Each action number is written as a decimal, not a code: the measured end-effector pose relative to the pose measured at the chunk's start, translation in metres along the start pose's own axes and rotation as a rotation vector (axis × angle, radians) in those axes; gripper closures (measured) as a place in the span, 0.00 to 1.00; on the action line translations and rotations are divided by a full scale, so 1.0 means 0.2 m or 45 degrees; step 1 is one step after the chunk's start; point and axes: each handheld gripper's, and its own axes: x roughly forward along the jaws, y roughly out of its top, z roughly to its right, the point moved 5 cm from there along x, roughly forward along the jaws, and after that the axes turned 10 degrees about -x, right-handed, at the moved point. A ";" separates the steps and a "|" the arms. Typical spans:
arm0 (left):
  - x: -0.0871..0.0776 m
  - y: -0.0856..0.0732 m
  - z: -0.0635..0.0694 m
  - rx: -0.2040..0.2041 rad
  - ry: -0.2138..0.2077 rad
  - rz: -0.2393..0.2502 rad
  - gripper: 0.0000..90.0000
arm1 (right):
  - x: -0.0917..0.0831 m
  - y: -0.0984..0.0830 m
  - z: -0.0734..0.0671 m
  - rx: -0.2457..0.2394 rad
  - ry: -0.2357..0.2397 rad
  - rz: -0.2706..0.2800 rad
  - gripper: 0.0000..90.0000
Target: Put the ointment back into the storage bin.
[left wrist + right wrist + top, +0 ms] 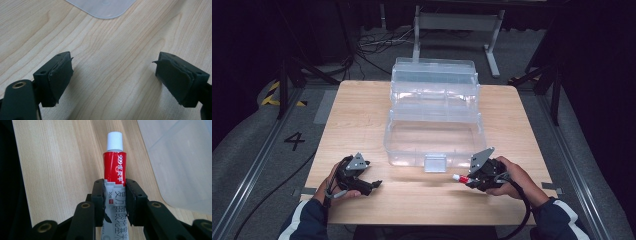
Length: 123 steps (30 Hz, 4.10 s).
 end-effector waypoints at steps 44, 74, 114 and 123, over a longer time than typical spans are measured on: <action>0.00 0.00 0.00 -0.009 0.010 0.002 0.16 | -0.47 0.19 0.12 -0.103 -0.170 0.116 0.79; 0.00 0.00 0.00 -0.009 0.011 0.002 0.16 | -0.42 0.43 0.37 -0.155 -0.208 0.007 0.79; 0.00 0.00 0.00 -0.010 0.010 0.002 0.16 | -0.11 0.49 0.57 -0.206 -0.080 -0.207 0.79; 0.00 0.00 0.00 -0.010 0.010 0.002 0.16 | -0.02 0.43 0.59 -0.175 -0.044 -0.253 0.79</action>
